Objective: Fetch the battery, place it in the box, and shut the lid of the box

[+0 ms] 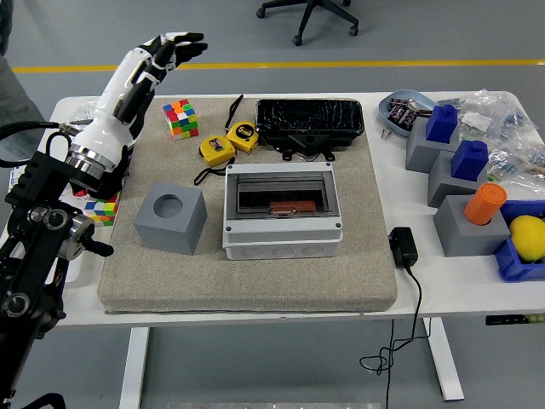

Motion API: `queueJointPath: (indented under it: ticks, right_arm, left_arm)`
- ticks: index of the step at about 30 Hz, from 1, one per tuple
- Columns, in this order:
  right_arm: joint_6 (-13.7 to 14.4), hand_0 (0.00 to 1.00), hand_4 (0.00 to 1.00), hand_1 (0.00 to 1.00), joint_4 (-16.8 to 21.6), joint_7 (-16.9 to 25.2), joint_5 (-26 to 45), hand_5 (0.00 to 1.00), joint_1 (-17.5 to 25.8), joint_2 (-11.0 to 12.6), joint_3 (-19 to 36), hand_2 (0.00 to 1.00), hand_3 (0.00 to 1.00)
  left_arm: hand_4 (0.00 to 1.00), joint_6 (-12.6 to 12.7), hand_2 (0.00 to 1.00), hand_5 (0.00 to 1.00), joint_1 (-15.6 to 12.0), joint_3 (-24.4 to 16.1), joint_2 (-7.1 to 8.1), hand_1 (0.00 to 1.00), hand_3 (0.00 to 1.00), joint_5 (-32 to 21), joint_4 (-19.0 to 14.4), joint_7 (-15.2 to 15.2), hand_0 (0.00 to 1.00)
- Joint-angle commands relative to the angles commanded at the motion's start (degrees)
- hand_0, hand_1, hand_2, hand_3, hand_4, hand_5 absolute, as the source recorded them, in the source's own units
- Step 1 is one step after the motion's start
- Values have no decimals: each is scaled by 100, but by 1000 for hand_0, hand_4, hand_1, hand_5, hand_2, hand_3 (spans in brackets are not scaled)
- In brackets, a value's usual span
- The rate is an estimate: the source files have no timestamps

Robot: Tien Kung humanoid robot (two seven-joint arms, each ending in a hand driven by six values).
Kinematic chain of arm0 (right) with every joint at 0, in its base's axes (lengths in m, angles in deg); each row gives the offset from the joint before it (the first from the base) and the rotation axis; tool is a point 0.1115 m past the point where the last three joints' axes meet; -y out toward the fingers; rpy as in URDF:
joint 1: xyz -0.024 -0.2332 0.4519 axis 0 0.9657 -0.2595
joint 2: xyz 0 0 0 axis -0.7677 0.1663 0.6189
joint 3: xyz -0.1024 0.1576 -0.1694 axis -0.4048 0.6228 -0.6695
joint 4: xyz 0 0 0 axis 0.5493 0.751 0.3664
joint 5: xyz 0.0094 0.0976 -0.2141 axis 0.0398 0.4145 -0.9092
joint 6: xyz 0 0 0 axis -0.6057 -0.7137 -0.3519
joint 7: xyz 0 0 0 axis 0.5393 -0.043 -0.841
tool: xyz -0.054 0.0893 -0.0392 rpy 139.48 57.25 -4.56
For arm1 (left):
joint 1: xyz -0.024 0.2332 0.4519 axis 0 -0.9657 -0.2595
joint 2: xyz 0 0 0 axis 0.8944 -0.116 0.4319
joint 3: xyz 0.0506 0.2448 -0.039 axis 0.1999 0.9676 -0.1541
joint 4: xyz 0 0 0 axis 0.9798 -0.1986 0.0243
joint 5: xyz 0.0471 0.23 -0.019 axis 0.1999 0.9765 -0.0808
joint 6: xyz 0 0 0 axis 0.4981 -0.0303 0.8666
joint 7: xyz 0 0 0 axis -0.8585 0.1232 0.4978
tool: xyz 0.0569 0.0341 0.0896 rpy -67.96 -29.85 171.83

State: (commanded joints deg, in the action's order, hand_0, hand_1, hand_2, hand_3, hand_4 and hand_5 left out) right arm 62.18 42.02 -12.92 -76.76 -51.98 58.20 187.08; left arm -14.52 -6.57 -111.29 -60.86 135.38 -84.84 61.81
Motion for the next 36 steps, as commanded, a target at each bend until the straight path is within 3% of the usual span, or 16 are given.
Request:
queueJointPath:
  ticks: [4, 5, 6, 11, 12, 17, 29, 35, 36]
  right_arm:
    - [-6, 940, 998, 890, 0, -7, -15, 998, 6, -3, 0, 817, 840]
    - [-4, 940, 998, 890, 0, -7, -19, 998, 5, -3, 3, 817, 840]
    - [-3, 939, 998, 891, 0, -7, -21, 998, 5, -3, 5, 817, 840]
    - [2, 939, 998, 891, 0, 10, 13, 998, 20, -16, -49, 817, 840]
    - [-3, 939, 998, 888, 0, 3, -4, 998, 28, -20, -44, 817, 839]
    - [2, 939, 998, 888, 0, 9, -49, 998, 54, -38, -17, 817, 839]
    - [1, 938, 998, 888, 0, 41, -148, 998, 176, -109, 159, 818, 839]
    - [2, 937, 998, 888, 0, 50, -243, 998, 265, -163, 249, 819, 839]
    - [-2, 937, 998, 887, 0, 44, -287, 998, 284, -174, 281, 819, 841]
  left_arm:
    - [998, -109, 878, 998, -216, -611, 175, 908, 899, -739, 401, 81, 850]
    - [998, -148, 878, 998, -256, -694, 207, 908, 899, -744, 479, 106, 850]
    - [998, -168, 939, 998, -276, -730, 222, 954, 961, -739, 515, 119, 910]
    - [998, -338, 939, 998, -530, -870, 353, 954, 961, -509, 828, 171, 910]
    - [998, -352, 964, 998, -562, -874, 358, 989, 984, -415, 887, 169, 972]
    - [998, -404, 964, 998, -764, -834, 360, 989, 984, -86, 1120, 203, 972]
    - [998, -436, 955, 998, -1067, -1004, 306, 987, 962, 143, 1185, 156, 982]
    - [998, -312, 932, 998, -1162, -1075, 211, 968, 938, 40, 1079, 90, 962]
    - [998, -282, 866, 998, -1167, -1088, 190, 911, 879, 22, 1067, 75, 884]
